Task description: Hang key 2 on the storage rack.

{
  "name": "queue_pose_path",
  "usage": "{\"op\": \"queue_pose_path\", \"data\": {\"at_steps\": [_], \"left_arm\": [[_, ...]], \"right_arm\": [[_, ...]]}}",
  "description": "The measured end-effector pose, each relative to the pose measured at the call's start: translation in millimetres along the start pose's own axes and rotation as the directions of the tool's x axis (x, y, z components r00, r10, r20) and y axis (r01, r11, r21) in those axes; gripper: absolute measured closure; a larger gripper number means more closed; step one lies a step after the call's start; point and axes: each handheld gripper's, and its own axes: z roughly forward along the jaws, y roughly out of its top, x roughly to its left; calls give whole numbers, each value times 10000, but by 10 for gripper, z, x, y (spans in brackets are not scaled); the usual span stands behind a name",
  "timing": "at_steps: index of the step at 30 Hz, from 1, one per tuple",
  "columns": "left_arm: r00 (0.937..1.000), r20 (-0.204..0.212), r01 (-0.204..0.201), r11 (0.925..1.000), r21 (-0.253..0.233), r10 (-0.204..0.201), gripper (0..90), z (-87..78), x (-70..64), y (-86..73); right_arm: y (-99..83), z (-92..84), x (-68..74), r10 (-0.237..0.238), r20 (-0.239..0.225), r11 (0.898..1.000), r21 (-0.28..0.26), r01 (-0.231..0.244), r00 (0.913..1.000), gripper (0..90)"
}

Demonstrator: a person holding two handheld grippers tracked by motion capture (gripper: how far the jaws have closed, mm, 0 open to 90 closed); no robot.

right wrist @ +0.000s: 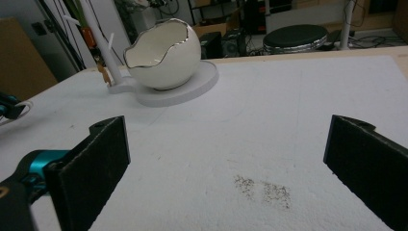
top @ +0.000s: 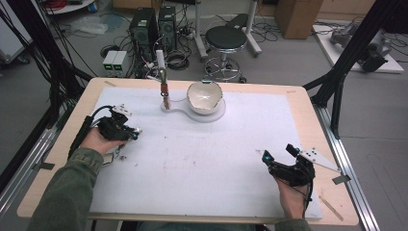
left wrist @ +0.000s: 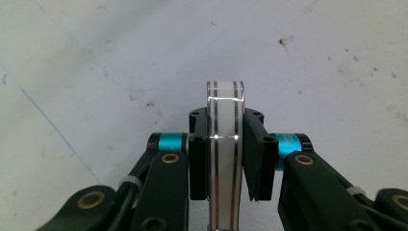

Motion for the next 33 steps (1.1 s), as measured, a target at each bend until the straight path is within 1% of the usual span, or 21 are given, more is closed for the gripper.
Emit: {"op": "queue_pose_path", "data": {"at_steps": [2,6,8,12,14,18,21,24,29,32,33], "left_arm": [[9999,-51,91,9998,-173,-92,743,-43,20,-8],[9991,-91,401,9978,-521,-407,744,-135,83,-23],[9990,-216,385,9977,-555,-398,744,-184,106,-6],[9986,-524,42,9987,-513,-69,744,-310,144,111],[9975,-706,-62,9983,-581,21,744,-383,189,191],[9950,-975,140,9955,-941,-232,744,-518,278,301],[9923,-1103,396,9886,-1451,-559,744,-628,327,351],[9896,-1170,604,9794,-1929,-841,744,-712,364,381],[9859,-1372,655,9754,-2104,-958,744,-811,413,430],[9818,-1540,749,9712,-2261,-1116,744,-847,432,445],[9804,-1595,778,9708,-2268,-1158,744,-848,434,444]], "right_arm": [[0,1,-3,22,29,10000,0,-22,10000,10],[-2,2,-1,41,-32,10000,27,-41,10000,10],[-4,10,2,-30,-55,10000,20,30,10000,10],[-5,18,8,-143,-28,9999,21,143,9999,11],[-5,16,11,-41,11,10000,53,41,10000,11],[-5,15,9,-17,5,10000,58,17,10000,10],[-6,12,7,-32,11,10000,65,32,10000,10],[-9,3,-3,19,25,10000,63,-19,10000,11],[-9,-3,-13,44,51,10000,2,-44,10000,10],[-10,-1,-11,39,56,10000,6,-39,10000,10],[-11,-1,-3,109,55,9999,63,-110,9999,11]]}}
